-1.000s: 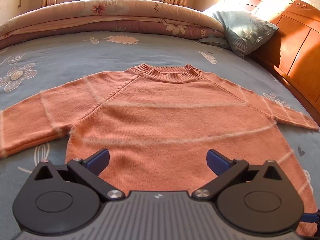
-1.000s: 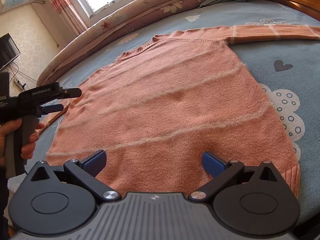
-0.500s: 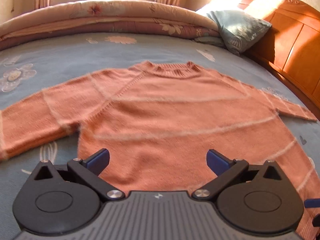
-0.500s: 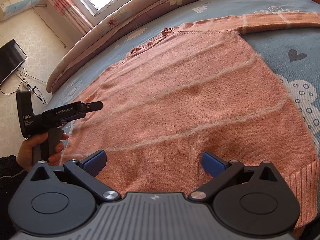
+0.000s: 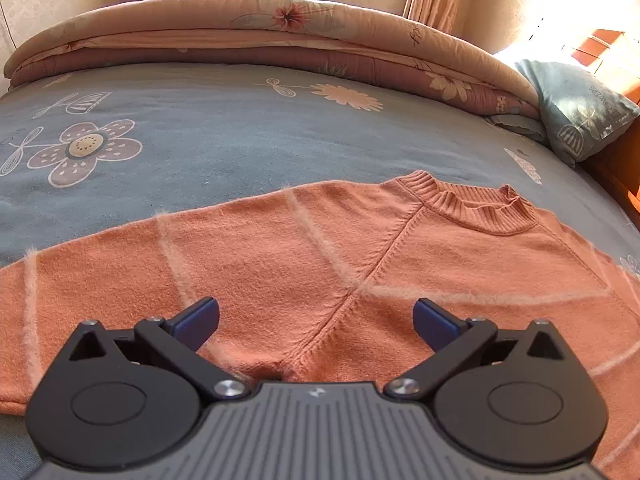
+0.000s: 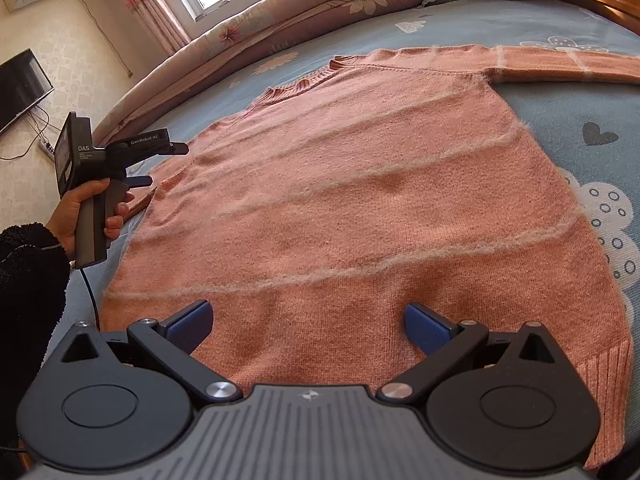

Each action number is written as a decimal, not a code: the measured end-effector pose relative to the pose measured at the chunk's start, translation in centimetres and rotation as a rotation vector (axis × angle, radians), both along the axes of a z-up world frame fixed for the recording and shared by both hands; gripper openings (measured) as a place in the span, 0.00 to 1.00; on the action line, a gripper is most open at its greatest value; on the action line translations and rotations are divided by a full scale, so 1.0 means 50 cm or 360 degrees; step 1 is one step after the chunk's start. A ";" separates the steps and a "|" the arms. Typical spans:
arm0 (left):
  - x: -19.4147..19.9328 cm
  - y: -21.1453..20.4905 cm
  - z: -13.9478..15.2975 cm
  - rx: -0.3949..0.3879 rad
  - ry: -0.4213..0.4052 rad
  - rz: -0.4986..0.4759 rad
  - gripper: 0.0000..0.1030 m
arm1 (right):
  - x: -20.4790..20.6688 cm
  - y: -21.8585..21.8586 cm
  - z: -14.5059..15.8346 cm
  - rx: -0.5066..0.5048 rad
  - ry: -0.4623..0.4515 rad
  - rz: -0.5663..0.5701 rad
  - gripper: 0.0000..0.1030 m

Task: Fold clothes
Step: 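Move the open left gripper along the sleeve toward its ribbed cuff, then lower the left gripper onto the ribbed sleeve cuff and close it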

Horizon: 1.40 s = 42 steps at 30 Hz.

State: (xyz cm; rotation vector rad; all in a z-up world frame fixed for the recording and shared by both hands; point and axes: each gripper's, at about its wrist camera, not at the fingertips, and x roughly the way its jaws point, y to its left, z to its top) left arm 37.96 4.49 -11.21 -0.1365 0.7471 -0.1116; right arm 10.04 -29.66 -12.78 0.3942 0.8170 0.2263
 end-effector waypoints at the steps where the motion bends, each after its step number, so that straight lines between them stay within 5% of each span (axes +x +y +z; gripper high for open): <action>1: 0.001 0.003 -0.003 0.0000 0.0007 0.0008 0.99 | 0.000 -0.001 0.000 0.0001 -0.0001 0.0002 1.00; 12: -0.038 0.035 -0.021 -0.0035 0.0031 0.0002 0.99 | 0.000 -0.008 -0.001 0.0050 0.0001 -0.0013 1.00; 18: -0.034 0.041 0.016 0.0020 -0.0059 -0.0009 0.99 | 0.000 -0.009 -0.001 0.0066 0.0001 -0.0021 1.00; 26: -0.016 0.133 -0.013 -0.0257 0.0009 0.0157 0.99 | 0.002 -0.007 -0.003 0.0054 -0.0003 -0.0020 1.00; 35: -0.042 0.250 0.024 -0.0337 -0.0027 0.0384 0.99 | 0.002 -0.005 -0.003 0.0045 -0.0017 -0.0025 1.00; 42: -0.036 0.251 -0.012 -0.0430 0.0026 0.0334 0.99 | 0.002 0.005 -0.004 -0.0015 -0.0036 -0.0014 1.00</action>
